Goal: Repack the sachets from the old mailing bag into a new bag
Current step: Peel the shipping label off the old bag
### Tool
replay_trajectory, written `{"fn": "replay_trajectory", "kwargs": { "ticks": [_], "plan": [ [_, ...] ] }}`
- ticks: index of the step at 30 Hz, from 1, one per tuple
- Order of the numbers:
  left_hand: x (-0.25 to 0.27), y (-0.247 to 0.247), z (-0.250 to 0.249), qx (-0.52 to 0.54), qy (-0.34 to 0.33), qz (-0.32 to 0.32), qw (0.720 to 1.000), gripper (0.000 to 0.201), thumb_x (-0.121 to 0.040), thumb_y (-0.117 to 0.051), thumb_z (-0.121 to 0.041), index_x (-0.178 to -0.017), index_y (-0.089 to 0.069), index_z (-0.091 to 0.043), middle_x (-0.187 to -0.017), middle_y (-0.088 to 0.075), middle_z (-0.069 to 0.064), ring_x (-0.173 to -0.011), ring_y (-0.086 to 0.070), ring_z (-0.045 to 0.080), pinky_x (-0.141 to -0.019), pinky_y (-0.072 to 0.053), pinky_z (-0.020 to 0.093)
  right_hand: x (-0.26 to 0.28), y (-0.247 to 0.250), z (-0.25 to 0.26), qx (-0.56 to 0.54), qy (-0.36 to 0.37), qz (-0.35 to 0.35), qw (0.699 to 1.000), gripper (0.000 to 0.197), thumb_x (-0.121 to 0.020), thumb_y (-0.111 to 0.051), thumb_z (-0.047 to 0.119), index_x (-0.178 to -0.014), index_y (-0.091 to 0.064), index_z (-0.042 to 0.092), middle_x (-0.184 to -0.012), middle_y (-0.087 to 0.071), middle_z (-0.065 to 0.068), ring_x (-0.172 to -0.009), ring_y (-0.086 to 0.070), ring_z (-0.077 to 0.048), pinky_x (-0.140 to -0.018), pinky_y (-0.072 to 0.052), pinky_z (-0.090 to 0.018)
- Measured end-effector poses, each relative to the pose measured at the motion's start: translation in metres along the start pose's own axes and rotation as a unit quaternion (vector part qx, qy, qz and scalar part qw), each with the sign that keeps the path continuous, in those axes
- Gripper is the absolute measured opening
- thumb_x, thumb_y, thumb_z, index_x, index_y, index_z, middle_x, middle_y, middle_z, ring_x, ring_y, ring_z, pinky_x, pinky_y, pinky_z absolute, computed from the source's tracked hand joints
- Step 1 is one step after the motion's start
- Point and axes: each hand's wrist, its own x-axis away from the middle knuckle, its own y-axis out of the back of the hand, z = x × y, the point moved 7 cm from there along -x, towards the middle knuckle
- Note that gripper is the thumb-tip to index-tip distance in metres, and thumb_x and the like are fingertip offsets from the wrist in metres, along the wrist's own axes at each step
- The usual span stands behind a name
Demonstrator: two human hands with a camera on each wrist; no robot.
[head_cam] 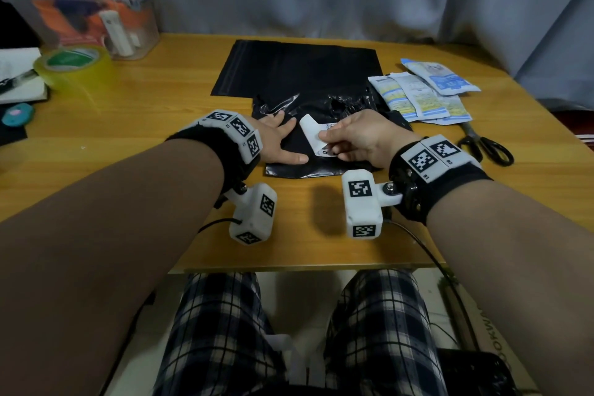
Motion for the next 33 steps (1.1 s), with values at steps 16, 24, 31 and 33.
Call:
{"fn": "replay_trajectory", "kwargs": {
  "ticks": [16, 24, 31, 33],
  "plan": [
    [0.003, -0.002, 0.000, -0.007, 0.013, -0.019, 1.000, 0.092, -0.086, -0.030, -0.070, -0.150, 0.013, -0.021, -0.159, 0.016, 0.003, -0.147, 0.006, 0.021, -0.115, -0.007, 0.051, 0.001, 0.013, 0.005, 0.004, 0.007, -0.067, 0.998, 0.012, -0.080, -0.072, 0.009, -0.085, -0.062, 0.007, -0.067, -0.059, -0.005, -0.052, -0.052, -0.009, -0.048, -0.047, -0.020],
    [0.008, 0.000, -0.002, -0.018, 0.027, -0.019, 0.999, 0.090, -0.087, -0.028, -0.069, -0.150, 0.013, -0.020, -0.159, 0.015, 0.004, -0.147, 0.004, 0.022, -0.115, -0.008, 0.050, -0.003, 0.016, 0.003, -0.021, 0.026, -0.128, 0.991, 0.013, -0.081, -0.068, 0.008, -0.072, -0.059, 0.005, -0.062, -0.056, -0.010, -0.054, -0.054, -0.017, -0.055, -0.051, -0.025],
    [0.007, -0.002, 0.002, -0.026, 0.039, -0.021, 0.999, 0.090, -0.085, -0.025, -0.072, -0.150, 0.014, -0.024, -0.159, 0.016, 0.000, -0.147, 0.006, 0.020, -0.116, -0.006, 0.057, -0.003, 0.024, 0.009, -0.032, 0.040, -0.149, 0.988, 0.014, -0.081, -0.067, 0.008, -0.072, -0.057, 0.004, -0.060, -0.057, -0.012, -0.048, -0.055, -0.016, -0.046, -0.049, -0.020],
    [0.006, -0.003, 0.002, -0.028, 0.042, -0.017, 0.999, 0.090, -0.085, -0.024, -0.073, -0.149, 0.015, -0.024, -0.159, 0.017, 0.000, -0.147, 0.006, 0.019, -0.116, -0.005, 0.057, -0.003, 0.026, 0.009, -0.022, 0.042, -0.151, 0.987, 0.019, -0.082, -0.066, 0.008, -0.067, -0.056, 0.005, -0.060, -0.058, -0.012, -0.046, -0.054, -0.016, -0.040, -0.046, -0.017]
  ]
}}
